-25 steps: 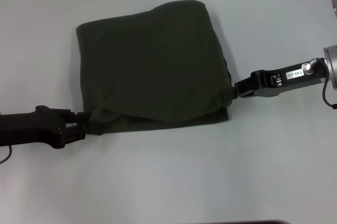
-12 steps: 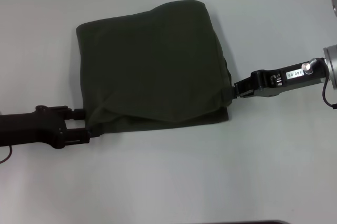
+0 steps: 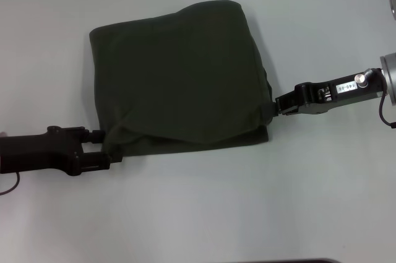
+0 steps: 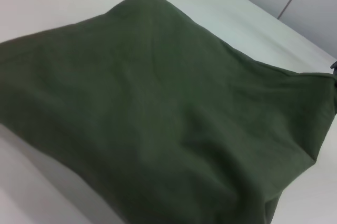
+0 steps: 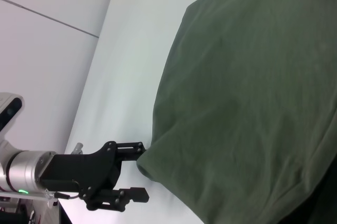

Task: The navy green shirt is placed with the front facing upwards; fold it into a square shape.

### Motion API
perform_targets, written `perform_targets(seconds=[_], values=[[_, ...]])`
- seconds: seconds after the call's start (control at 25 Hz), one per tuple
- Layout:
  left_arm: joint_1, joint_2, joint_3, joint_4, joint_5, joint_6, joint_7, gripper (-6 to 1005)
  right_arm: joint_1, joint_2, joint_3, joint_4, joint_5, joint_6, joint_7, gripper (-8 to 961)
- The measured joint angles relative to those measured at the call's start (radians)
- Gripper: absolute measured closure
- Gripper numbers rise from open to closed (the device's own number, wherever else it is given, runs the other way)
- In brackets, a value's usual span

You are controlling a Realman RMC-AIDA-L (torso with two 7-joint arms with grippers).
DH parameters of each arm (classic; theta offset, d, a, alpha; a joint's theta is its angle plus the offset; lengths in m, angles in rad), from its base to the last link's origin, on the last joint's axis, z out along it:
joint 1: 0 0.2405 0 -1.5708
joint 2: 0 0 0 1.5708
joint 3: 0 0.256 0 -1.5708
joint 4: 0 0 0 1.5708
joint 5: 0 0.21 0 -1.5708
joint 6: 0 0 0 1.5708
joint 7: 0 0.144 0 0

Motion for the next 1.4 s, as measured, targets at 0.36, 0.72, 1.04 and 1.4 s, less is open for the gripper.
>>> perform_targets(seconds=[0.36, 0.72, 1.04, 1.4], values=[[-0.012, 0.003, 0.009, -0.002, 0.012, -0.012, -0.041, 441, -0.002, 0.0, 0.0, 0.0, 0.0, -0.007, 0.0, 929], [-0.015, 0.002, 0.022, -0.004, 0.026, -0.024, -0.042, 773, -0.002, 0.0, 0.0, 0.0, 0.0, -0.011, 0.0, 930], [-0.017, 0.0, 0.03, -0.003, 0.044, -0.028, -0.045, 993, -0.004, 0.0, 0.0, 0.0, 0.0, -0.015, 0.003, 929], [-0.012, 0.006, 0.0, 0.008, 0.05, -0.027, -0.045, 992, -0.012, -0.015, 0.0, -0.001, 0.0, -0.014, 0.008, 929]])
